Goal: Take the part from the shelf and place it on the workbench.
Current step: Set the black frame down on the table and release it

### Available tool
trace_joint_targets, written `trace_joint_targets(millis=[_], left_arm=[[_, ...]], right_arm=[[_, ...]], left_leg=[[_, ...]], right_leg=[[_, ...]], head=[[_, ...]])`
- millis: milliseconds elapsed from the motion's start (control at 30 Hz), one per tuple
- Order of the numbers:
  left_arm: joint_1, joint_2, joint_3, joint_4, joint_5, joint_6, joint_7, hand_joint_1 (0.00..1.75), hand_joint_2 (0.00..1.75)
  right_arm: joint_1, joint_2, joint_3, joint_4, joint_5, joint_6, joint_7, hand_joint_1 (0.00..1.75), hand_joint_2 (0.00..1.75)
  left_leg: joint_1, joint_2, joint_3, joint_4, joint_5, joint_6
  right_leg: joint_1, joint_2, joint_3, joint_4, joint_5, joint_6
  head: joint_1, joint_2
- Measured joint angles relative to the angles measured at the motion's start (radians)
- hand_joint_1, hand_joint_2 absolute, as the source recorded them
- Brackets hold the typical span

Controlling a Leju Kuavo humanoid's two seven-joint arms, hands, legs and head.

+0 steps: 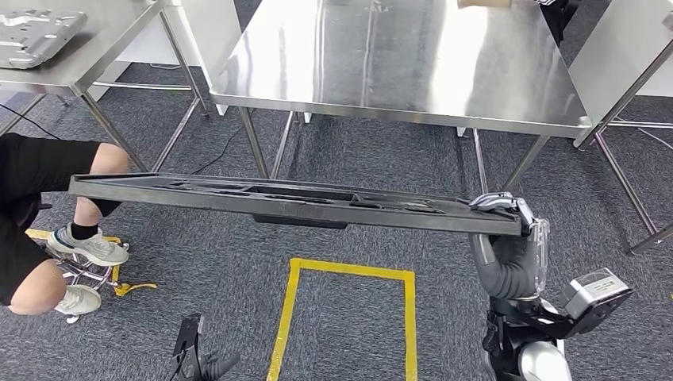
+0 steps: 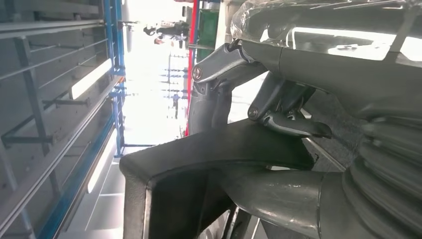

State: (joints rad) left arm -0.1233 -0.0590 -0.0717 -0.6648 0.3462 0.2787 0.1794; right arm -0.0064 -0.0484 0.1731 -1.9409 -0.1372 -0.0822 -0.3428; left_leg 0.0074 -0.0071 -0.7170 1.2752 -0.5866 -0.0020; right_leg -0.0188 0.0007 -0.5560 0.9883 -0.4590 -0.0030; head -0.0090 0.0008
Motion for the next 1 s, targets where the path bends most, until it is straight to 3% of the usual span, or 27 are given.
trace_joint_targets(millis=[33,67,167,233,367,433,533,567,600,667,733,800,867,933,1000], left_arm=[[0.003,0.000,0.000,0.000,0.000,0.002,0.000,0.00,1.75],[0.005,0.001,0.000,-0.001,0.000,0.003,-0.001,0.00,1.75],[0.006,0.002,0.000,-0.002,0.001,0.005,-0.001,0.00,1.75],[0.007,0.002,0.000,-0.005,0.000,0.005,-0.001,0.00,1.75],[0.011,0.000,-0.001,-0.016,-0.006,0.001,0.004,0.00,1.75],[0.007,-0.001,-0.002,-0.019,-0.010,-0.002,0.010,0.00,1.75],[0.005,-0.003,-0.004,-0.020,-0.013,-0.007,0.018,0.00,1.75],[0.006,-0.004,-0.005,-0.020,-0.013,-0.007,0.018,0.00,1.75],[0.006,-0.005,-0.005,-0.020,-0.013,-0.007,0.018,0.00,1.75],[0.005,-0.007,-0.007,-0.020,-0.013,-0.007,0.018,0.00,1.75],[0.004,-0.008,-0.009,-0.020,-0.013,-0.007,0.018,0.00,1.75],[0.003,-0.008,-0.010,-0.020,-0.013,-0.007,0.018,0.00,1.75],[0.002,-0.008,-0.011,-0.020,-0.013,-0.007,0.018,0.00,1.75],[0.001,-0.008,-0.011,-0.020,-0.013,-0.007,0.018,0.00,1.75],[0.001,-0.008,-0.012,-0.020,-0.013,-0.007,0.018,0.00,1.75]], right_arm=[[0.000,0.000,0.001,0.001,0.000,0.000,0.000,1.75,1.75],[0.000,0.000,0.001,0.002,0.000,0.000,0.000,1.75,1.75],[0.000,0.000,0.001,0.005,0.000,0.000,0.000,1.75,1.75],[-0.002,0.000,0.001,0.005,0.000,0.000,0.000,1.75,1.75],[0.001,-0.001,0.001,0.005,0.003,-0.005,0.000,1.75,1.75],[0.002,-0.003,0.001,0.005,0.007,-0.008,0.000,1.75,1.75],[0.009,-0.004,0.001,0.005,0.012,-0.014,0.000,1.75,1.75],[0.012,-0.005,0.001,0.005,0.013,-0.016,0.000,1.75,1.75],[0.013,-0.006,0.001,0.005,0.014,-0.017,0.000,1.75,1.75],[0.015,-0.008,0.001,0.005,0.014,-0.018,0.000,1.75,1.75],[0.015,-0.010,0.001,0.005,0.014,-0.018,0.000,1.75,1.75],[0.016,-0.010,0.001,0.004,0.014,-0.018,0.000,1.75,1.75],[0.017,-0.011,0.001,0.004,0.015,-0.018,0.000,1.75,1.75],[0.017,-0.011,0.000,0.004,0.015,-0.018,0.000,1.75,1.75],[0.017,-0.011,0.000,0.003,0.015,-0.018,0.000,1.75,1.75]], left_leg=[[0.003,0.001,-0.018,0.004,0.003,-0.003],[0.005,0.002,-0.018,-0.022,0.027,-0.004],[0.008,0.005,0.041,-0.190,0.144,-0.001],[0.002,0.005,0.068,-0.258,0.168,0.011],[-0.003,0.003,0.096,-0.274,0.167,0.045],[-0.003,0.002,0.111,-0.278,0.161,0.057],[-0.008,0.000,0.124,-0.278,0.144,0.066],[-0.010,-0.001,0.131,-0.277,0.137,0.067],[-0.013,-0.002,0.142,-0.277,0.130,0.067],[-0.016,-0.004,0.163,-0.278,0.113,0.065],[-0.019,-0.004,0.176,-0.279,0.099,0.058],[-0.020,-0.004,0.182,-0.273,0.094,0.048],[-0.019,-0.001,0.180,-0.256,0.088,0.038],[-0.015,0.000,0.148,-0.193,0.062,0.026],[-0.008,0.000,0.073,-0.075,0.013,0.014]], right_leg=[[0.000,0.001,0.007,0.000,-0.006,0.001],[-0.001,0.002,0.015,0.000,-0.012,0.003],[-0.002,0.002,0.042,0.000,-0.033,0.014],[0.001,0.002,0.051,-0.004,-0.045,0.025],[0.003,0.000,0.051,0.028,-0.048,0.056],[0.001,-0.001,-0.004,0.119,-0.060,0.058],[0.004,0.000,-0.127,0.289,-0.122,0.049],[0.005,0.000,-0.147,0.297,-0.129,0.050],[0.006,0.000,-0.145,0.263,-0.113,0.055],[0.011,-0.001,-0.102,0.124,-0.033,0.062],[0.019,-0.002,-0.066,0.025,0.024,0.048],[0.024,-0.001,-0.058,0.008,0.032,0.024],[0.016,0.001,-0.042,0.002,0.033,0.011],[0.009,0.002,-0.023,-0.001,0.026,0.001],[0.009,0.002,-0.013,-0.001,0.016,-0.005]], head=[[-0.001,0.000],[-0.001,0.000],[-0.002,0.000],[-0.004,0.000],[-0.003,0.000],[0.002,0.000],[0.006,0.000],[0.006,0.000],[0.007,0.000],[0.009,0.000],[0.008,0.000],[0.007,0.000],[0.008,0.000],[0.006,0.000],[0.003,0.000]])
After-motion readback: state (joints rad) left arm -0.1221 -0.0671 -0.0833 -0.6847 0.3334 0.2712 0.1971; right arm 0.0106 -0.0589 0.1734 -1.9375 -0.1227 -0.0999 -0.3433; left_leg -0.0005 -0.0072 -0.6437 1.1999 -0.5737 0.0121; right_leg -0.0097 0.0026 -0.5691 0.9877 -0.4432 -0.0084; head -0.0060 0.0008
